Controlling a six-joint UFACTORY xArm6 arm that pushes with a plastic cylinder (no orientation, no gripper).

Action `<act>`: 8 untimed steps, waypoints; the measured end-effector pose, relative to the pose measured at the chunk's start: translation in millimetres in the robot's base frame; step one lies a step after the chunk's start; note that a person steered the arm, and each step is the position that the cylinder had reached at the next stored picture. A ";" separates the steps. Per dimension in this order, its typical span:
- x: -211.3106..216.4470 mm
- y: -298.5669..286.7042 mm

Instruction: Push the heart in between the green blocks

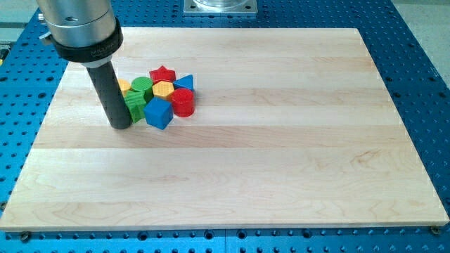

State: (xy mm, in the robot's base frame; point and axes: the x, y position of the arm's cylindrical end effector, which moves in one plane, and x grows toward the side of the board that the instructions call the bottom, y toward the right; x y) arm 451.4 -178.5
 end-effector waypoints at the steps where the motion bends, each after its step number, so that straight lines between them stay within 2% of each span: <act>1: -10.3 -58.7; 4: -59.8 -23.3; 7: -101.2 -46.0; 8: -60.1 -56.4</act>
State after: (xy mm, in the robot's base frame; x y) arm 391.3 -234.9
